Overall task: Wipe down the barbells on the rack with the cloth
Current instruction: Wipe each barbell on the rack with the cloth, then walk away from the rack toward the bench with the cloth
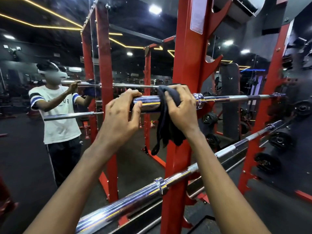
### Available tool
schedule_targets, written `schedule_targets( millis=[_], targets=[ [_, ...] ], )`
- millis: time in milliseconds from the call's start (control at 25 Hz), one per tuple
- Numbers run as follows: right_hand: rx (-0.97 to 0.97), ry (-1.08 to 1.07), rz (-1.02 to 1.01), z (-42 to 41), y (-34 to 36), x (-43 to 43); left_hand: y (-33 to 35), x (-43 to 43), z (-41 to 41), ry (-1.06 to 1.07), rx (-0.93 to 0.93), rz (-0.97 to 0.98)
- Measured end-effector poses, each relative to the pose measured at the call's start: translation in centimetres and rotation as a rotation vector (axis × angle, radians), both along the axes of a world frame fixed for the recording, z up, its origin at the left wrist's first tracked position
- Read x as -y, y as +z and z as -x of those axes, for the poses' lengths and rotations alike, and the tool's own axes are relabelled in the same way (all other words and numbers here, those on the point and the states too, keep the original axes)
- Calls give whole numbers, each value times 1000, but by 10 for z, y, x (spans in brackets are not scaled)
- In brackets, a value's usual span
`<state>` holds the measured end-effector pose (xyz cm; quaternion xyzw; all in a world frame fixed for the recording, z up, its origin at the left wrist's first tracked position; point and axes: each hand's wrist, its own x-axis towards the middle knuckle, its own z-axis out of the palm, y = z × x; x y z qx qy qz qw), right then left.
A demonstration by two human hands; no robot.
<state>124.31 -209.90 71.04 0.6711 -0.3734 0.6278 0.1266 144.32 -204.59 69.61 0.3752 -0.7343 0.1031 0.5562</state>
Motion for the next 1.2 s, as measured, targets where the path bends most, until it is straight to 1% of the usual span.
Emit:
schedule_targets(
  millis=[120, 200, 360, 440, 560, 640, 760, 840, 1000, 1080, 1200],
  targets=[
    [109, -224, -184, 25, 8, 16, 2, -4, 5, 176, 208, 69],
    [112, -256, -236, 18, 8, 15, 6, -9, 12, 256, 284, 72],
    [18, -162, -90, 11, -9, 0, 19, -16, 30, 380, 356, 34],
    [27, -153, -80, 24, -8, -7, 17, -16, 46, 363, 401, 56],
    [180, -150, -137, 56, -10, -22, 0, -8, 84, 152, 489, 79],
    [255, -205, -199, 86, -15, -33, -11, -1, 110, -53, 487, 10],
    [351, -367, -313, 135, -29, -58, -21, 19, 143, -335, 337, -157],
    [416, -474, -356, 167, -41, -86, -28, 28, 168, -477, 273, -213],
    [469, -718, -393, 209, -61, -162, -41, 13, 229, -694, 285, -256],
    [474, -823, -408, 218, -68, -203, -47, -7, 257, -797, 298, -260],
    [473, -1039, -437, 230, -80, -275, -56, -55, 298, -991, 319, -235]
  ],
)
